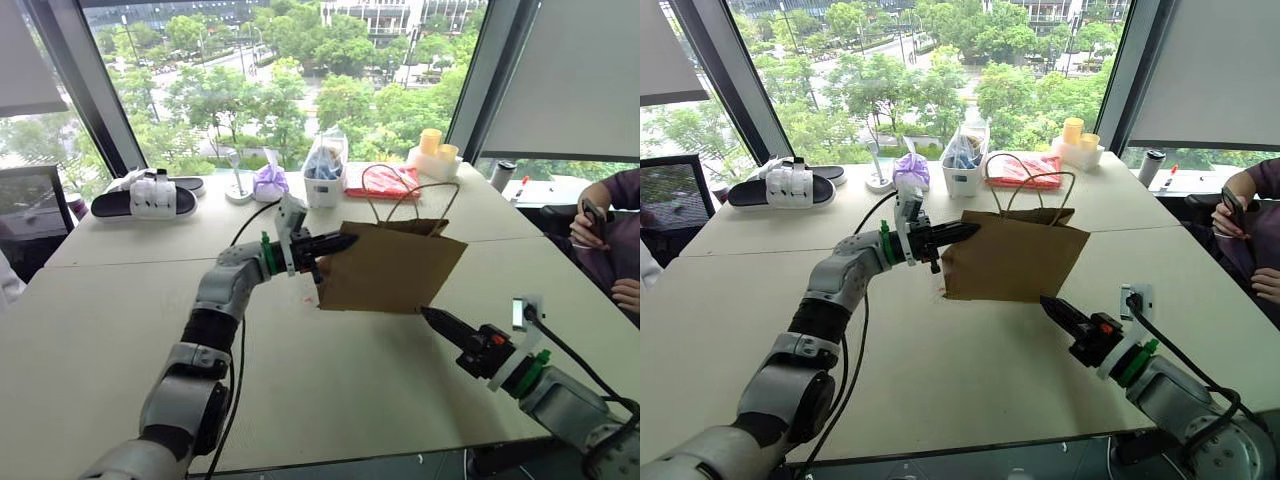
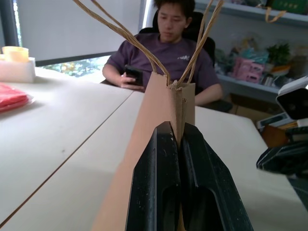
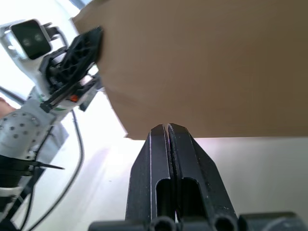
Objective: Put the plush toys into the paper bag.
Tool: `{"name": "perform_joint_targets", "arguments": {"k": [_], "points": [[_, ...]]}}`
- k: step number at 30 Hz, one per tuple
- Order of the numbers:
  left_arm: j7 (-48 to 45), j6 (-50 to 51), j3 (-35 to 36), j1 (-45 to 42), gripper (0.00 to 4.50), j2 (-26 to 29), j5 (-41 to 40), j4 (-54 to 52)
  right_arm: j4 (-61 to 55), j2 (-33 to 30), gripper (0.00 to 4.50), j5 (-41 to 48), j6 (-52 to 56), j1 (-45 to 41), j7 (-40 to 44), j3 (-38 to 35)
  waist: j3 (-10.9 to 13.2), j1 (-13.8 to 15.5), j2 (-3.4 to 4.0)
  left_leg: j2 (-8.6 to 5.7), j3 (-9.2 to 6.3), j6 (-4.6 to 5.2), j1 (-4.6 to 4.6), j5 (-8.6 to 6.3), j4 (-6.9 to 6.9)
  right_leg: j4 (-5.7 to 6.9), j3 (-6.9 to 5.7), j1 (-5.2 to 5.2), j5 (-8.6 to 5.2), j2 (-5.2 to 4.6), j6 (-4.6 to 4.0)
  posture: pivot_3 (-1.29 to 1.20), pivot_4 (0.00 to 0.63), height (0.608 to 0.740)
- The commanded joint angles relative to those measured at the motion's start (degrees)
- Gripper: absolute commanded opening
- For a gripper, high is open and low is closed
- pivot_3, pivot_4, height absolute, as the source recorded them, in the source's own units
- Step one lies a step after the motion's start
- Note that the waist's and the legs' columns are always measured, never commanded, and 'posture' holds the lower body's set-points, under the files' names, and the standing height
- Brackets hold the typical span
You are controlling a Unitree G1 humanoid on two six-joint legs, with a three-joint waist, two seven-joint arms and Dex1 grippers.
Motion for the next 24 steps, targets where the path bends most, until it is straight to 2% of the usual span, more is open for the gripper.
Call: {"name": "perform_joint_targets", "arguments": {"k": [1, 8, 9, 11, 17, 19, 24], "points": [[-3.18, -5.64, 0.64, -3.54, 0.10, 4.47, 2.65, 7.51, -0.28, -0.37, 0.00, 1.18, -1.32, -0.83, 0.36, -1.10, 0.00, 0.00, 0.00, 0.00, 0.02, 0.00, 0.01, 0.00, 0.00, 0.01, 0.00, 0.00, 0.00, 0.01, 0.00, 0.00, 0.150, 0.740], [-6.29, -13.66, -0.28, -7.86, 0.10, 6.44, 6.77, 19.74, 0.69, 1.10, 0.00, 0.32, -1.74, -2.66, -0.51, 1.42, 0.00, 0.44, -0.03, -0.02, -0.02, 0.00, -0.07, 0.00, 0.03, -0.10, -0.02, 0.05, 0.00, -0.01, 0.00, 0.00, 0.150, 0.740], [-5.91, -15.14, -0.27, -8.38, 0.32, 6.33, 7.48, 21.10, 0.79, 1.25, 0.00, 0.16, -1.82, -2.89, -0.64, 1.78, 0.00, 0.39, -0.03, -0.02, -0.02, 0.00, -0.07, 0.00, 0.03, -0.11, -0.02, 0.05, 0.00, -0.02, 0.01, 0.00, 0.150, 0.740], [-6.17, -17.07, -0.21, -9.16, 0.95, 6.11, 8.30, 23.04, 0.99, 1.38, 0.00, -0.10, -1.99, -3.13, -0.71, 2.32, 0.00, 0.33, -0.03, -0.02, -0.02, 0.00, -0.08, 0.00, 0.02, -0.12, -0.02, 0.05, 0.00, -0.02, 0.01, 0.00, 0.150, 0.740], [-6.03, -18.86, 0.53, -8.82, 3.88, 7.16, 9.16, 22.44, -0.08, 0.05, 0.00, -0.09, -1.30, -2.35, -0.06, 2.93, 0.00, 0.18, -0.03, -0.02, -0.02, 0.00, -0.08, 0.00, 0.01, -0.10, -0.02, 0.03, 0.00, -0.01, 0.01, 0.00, 0.150, 0.740], [-6.85, -16.49, 1.24, -7.23, 3.88, 8.65, 8.18, 19.03, -0.80, -0.77, 0.00, 0.11, -0.97, -1.86, 0.34, 2.77, 0.00, 0.00, -0.03, -0.01, -0.02, 0.00, -0.08, 0.00, 0.00, -0.08, -0.02, 0.01, 0.00, -0.01, 0.01, 0.00, 0.150, 0.740], [-5.42, 3.65, 6.82, 8.93, 3.88, 19.06, 0.29, -6.59, -3.38, -5.90, 0.00, 0.96, 1.00, -0.49, 3.72, 2.56, -0.01, -1.53, 0.04, 0.16, 0.00, 0.22, 0.04, -0.13, -0.09, 0.31, 0.03, -0.16, 0.00, 0.00, 0.00, 0.00, 0.150, 0.740]]}}
